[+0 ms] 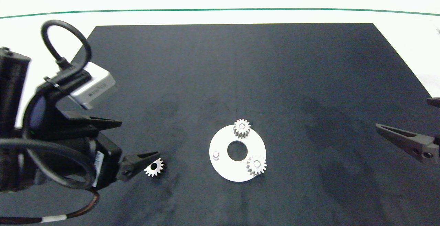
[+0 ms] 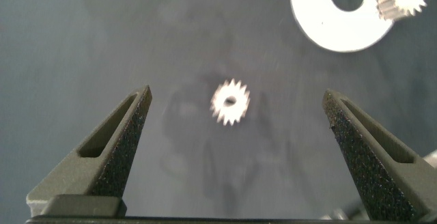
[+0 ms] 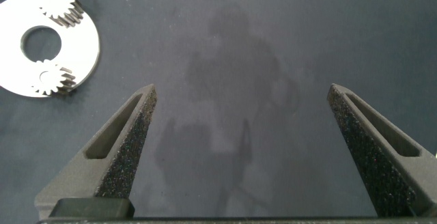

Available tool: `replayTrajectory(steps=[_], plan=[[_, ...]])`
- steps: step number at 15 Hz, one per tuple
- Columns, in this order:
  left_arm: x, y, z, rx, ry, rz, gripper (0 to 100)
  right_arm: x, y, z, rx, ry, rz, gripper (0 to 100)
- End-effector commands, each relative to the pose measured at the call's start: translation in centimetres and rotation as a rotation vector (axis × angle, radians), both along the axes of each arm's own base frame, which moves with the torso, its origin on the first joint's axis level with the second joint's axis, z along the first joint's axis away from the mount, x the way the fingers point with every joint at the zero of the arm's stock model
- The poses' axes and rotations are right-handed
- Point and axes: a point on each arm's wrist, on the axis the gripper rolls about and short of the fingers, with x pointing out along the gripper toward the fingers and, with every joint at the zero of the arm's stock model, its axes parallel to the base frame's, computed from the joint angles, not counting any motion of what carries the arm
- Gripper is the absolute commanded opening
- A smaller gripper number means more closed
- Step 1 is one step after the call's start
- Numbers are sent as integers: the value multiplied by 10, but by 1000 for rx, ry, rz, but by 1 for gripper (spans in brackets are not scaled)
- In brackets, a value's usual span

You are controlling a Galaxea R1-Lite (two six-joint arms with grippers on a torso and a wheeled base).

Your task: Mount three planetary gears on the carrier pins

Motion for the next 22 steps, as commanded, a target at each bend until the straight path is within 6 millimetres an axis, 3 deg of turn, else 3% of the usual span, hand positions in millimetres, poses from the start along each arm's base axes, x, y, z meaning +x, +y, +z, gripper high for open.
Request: replayTrajectory(steps=[1, 9, 14, 22], plan=[[11, -32, -65, 140, 109, -44, 100, -2, -2, 0, 3, -2, 9, 100], [16, -29, -76, 142, 114, -22, 100, 0, 0, -1, -1, 6, 16, 100], [36, -20, -89, 189, 94, 26, 100, -2, -1, 1, 7, -6, 17, 100], [48, -14, -103, 194, 127, 84, 100, -1, 0, -3, -20, 3, 22, 100]])
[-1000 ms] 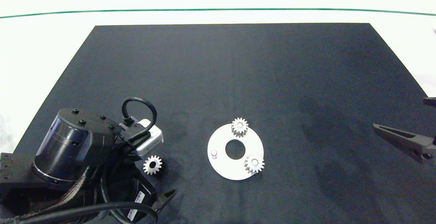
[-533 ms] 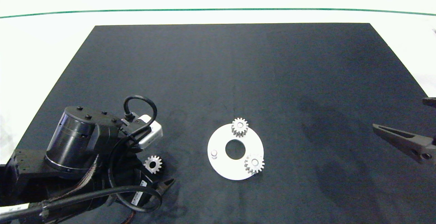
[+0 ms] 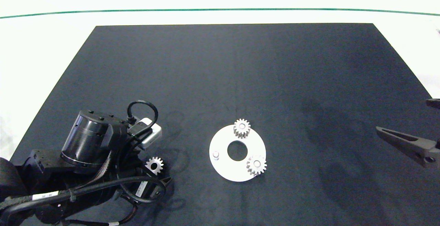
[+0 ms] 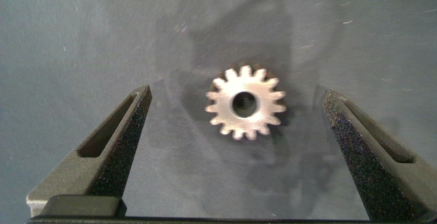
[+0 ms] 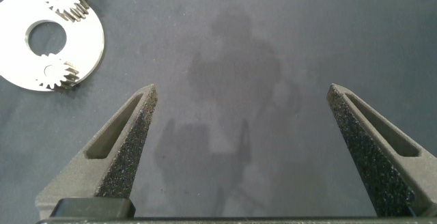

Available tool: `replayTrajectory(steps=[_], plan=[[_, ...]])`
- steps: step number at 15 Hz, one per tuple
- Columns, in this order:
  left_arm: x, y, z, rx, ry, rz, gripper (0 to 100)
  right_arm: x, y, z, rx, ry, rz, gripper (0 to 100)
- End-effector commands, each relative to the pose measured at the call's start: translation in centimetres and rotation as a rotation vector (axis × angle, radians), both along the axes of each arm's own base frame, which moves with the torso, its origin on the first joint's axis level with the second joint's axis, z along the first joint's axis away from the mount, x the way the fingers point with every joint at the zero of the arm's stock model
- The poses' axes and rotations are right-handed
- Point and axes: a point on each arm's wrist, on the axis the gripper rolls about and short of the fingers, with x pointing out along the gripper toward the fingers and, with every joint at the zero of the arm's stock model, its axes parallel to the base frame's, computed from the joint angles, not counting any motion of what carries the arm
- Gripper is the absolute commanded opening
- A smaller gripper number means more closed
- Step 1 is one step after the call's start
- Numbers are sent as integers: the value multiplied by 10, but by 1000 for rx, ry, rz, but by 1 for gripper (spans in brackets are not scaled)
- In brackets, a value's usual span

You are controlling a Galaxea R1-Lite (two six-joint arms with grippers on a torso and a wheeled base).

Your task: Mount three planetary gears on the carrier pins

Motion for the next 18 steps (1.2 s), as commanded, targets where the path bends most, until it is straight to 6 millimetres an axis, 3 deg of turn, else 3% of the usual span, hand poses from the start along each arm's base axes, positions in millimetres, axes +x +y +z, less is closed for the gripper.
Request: replayTrajectory(steps=[1, 5, 18], plan=[[1, 2, -7, 3, 13, 9, 100, 1, 1, -1, -5, 5, -1, 100], [-1, 1, -8, -30, 12, 24, 98, 1, 1, -1, -5, 5, 0, 100], [-2, -1, -14, -77, -9, 37, 71, 4, 3, 0, 14, -36, 3, 100]])
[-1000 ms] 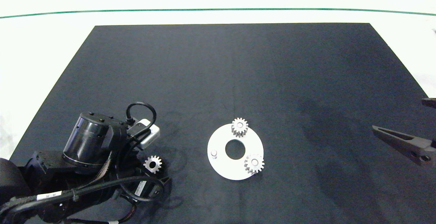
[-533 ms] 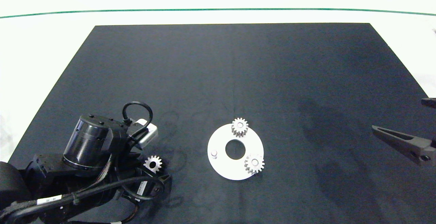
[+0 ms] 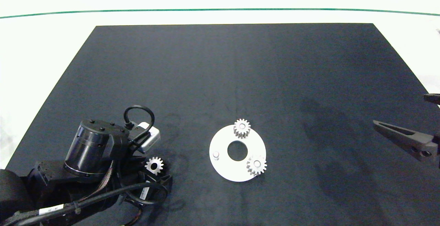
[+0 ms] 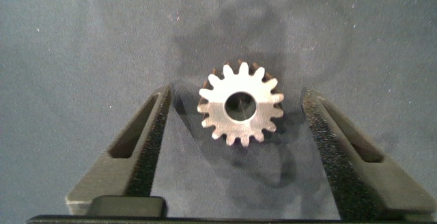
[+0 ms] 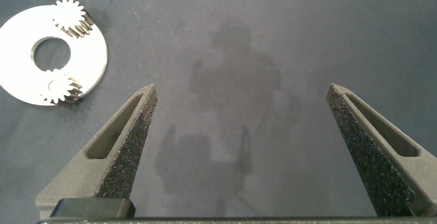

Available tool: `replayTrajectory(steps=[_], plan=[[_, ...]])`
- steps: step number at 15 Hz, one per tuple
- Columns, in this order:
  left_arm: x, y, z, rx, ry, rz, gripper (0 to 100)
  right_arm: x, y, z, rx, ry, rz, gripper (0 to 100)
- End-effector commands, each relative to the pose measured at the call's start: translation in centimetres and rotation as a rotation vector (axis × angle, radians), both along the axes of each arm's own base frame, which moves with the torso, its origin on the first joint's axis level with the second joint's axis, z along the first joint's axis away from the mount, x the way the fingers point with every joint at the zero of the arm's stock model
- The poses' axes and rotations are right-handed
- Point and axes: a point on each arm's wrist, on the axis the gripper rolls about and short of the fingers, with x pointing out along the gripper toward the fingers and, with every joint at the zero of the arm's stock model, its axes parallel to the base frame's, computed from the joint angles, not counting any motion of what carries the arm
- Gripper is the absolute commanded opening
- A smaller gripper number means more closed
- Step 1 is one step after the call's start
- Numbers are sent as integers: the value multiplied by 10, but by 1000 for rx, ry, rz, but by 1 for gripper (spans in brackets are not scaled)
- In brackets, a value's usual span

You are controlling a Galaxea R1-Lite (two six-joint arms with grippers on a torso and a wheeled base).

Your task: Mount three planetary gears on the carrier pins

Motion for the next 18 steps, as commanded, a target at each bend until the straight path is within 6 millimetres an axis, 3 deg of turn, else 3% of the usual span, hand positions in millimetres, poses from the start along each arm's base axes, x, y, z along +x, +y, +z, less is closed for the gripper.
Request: replayTrajectory(steps=[1, 18], plan=[[0, 0, 0, 0, -3, 0, 69, 1, 1, -1, -6, 5, -3, 100], [-1, -6, 2, -20, -37, -21, 35, 0, 0, 0, -1, -3, -4, 100]])
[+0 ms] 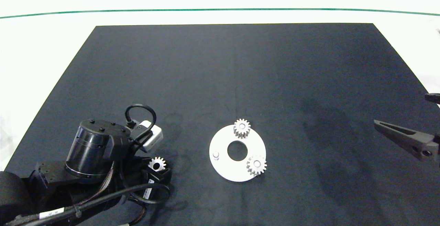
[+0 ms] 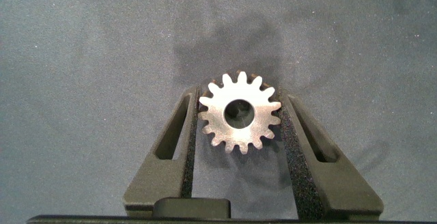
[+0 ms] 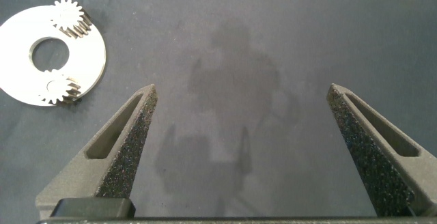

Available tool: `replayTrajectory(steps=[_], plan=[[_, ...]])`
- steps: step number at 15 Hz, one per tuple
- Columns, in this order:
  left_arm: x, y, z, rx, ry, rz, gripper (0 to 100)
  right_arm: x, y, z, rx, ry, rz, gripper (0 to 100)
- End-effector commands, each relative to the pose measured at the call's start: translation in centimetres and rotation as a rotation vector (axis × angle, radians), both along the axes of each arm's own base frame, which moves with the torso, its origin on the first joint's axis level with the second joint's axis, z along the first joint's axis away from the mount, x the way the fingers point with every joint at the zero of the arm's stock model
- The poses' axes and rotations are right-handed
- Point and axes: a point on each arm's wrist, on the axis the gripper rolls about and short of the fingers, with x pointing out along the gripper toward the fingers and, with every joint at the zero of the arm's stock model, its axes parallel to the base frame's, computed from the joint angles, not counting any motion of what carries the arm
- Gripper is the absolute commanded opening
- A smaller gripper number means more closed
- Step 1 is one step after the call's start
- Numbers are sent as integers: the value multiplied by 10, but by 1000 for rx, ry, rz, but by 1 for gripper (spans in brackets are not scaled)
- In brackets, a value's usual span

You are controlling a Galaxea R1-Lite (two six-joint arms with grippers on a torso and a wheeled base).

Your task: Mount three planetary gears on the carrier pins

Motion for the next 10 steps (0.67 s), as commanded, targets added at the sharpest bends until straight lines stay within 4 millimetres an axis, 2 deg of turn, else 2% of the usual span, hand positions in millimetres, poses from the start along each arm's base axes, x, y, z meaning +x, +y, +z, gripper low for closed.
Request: replayTrajectory(steps=[1, 4, 6, 7, 10], plan=[[-1, -1, 1, 0, -4, -3, 33, 0, 0, 0, 1, -1, -2, 100], [1, -1, 4, -6, -19, -2, 27, -1, 0, 1, 3, -5, -2, 100], [-5, -5, 20, 2, -87, -59, 23, -1, -1, 2, 5, -8, -2, 100], [-10, -9, 30, 15, -129, -108, 22, -1, -1, 2, 7, -10, -2, 100], [-16, -33, 41, -14, -161, -206, 22, -2, -1, 3, 8, -11, -2, 100]])
